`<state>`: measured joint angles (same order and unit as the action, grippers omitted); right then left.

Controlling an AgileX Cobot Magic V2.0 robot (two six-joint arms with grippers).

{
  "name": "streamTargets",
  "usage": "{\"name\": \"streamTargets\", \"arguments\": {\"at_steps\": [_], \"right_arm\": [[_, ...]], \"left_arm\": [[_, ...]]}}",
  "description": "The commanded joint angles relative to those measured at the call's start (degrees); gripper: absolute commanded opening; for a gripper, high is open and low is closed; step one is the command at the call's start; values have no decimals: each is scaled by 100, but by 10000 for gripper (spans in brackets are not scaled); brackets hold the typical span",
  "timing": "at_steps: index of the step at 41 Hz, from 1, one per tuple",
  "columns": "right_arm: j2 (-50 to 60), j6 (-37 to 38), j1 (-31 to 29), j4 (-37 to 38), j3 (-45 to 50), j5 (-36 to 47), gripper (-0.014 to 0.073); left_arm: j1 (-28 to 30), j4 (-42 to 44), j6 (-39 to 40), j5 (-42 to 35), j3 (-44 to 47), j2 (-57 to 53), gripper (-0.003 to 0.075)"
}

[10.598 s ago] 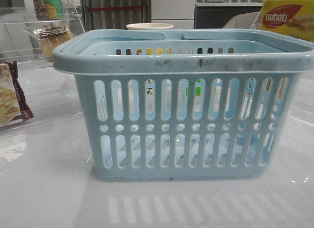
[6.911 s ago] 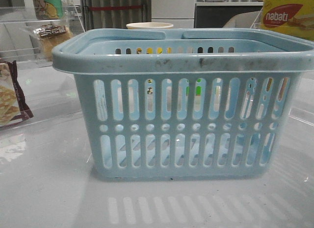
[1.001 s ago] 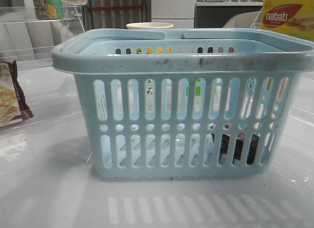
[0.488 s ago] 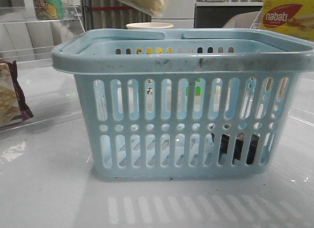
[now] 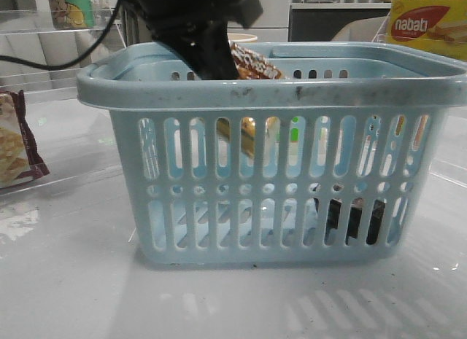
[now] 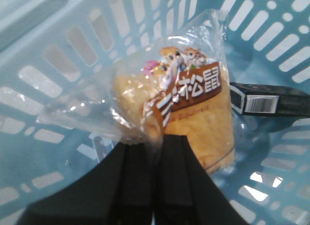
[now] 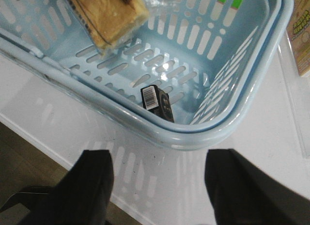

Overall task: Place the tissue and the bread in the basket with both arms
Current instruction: 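Carry the bread cake over the basket and lower it inside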

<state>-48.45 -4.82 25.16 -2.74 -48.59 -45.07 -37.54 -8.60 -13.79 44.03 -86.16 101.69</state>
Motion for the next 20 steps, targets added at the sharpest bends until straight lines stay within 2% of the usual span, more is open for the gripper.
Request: {"name": "streamTargets", "arguments": {"at_steps": [1,5,8,20], "right_arm": [[38,5,-37,49,-156,337,514],[38,5,-37,49,-156,337,514],[38,5,-37,49,-156,332,514],[38,5,-37,49,-156,336,514]], "left_arm": [[-40,-62,-11,-431,-187,-167,186],[-40,-88,-11,-446,-187,-156,328],[-40,-102,-11,-446,-187,-170,394],[-29,133,-11,-118,-197,-1054,404]]}}
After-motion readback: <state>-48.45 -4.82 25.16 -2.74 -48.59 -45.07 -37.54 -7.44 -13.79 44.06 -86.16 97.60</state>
